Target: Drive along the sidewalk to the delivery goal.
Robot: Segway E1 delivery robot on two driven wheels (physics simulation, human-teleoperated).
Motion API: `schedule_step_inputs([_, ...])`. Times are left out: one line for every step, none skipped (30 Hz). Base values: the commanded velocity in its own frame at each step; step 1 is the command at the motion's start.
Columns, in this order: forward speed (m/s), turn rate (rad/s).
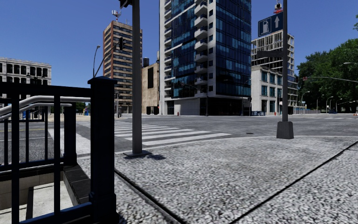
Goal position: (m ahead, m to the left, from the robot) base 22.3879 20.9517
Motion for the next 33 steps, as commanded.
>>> schedule_step_inputs([0.0,0.0])
schedule_step_inputs([0.0,0.0])
schedule_step_inputs([0.0,0.0])
schedule_step_inputs([0.0,0.0])
schedule_step_inputs([0.0,0.0])
schedule_step_inputs([0.0,0.0])
schedule_step_inputs([0.0,0.0])
schedule_step_inputs([0.0,0.0])
schedule_step_inputs([0.0,0.0])
schedule_step_inputs([0.0,0.0])
schedule_step_inputs([0.0,0.0])
schedule_step_inputs([0.0,0.0])
schedule_step_inputs([0.0,0.0])
schedule_step_inputs([0.0,0.0])
schedule_step_inputs([0.0,0.0])
schedule_step_inputs([0.0,0.0])
schedule_step_inputs([0.0,0.0])
schedule_step_inputs([0.0,0.0])
schedule_step_inputs([0.0,0.0])
schedule_step_inputs([0.0,0.0])
schedule_step_inputs([0.0,0.0])
schedule_step_inputs([0.0,0.0])
schedule_step_inputs([0.0,0.0])
schedule_step_inputs([0.0,0.0])
schedule_step_inputs([0.0,0.0])
schedule_step_inputs([0.0,0.0])
schedule_step_inputs([0.0,0.0])
schedule_step_inputs([0.0,0.0])
schedule_step_inputs([0.0,0.0])
schedule_step_inputs([0.0,0.0])
schedule_step_inputs([0.03,0.0])
schedule_step_inputs([0.03,0.0])
schedule_step_inputs([0.29,0.0])
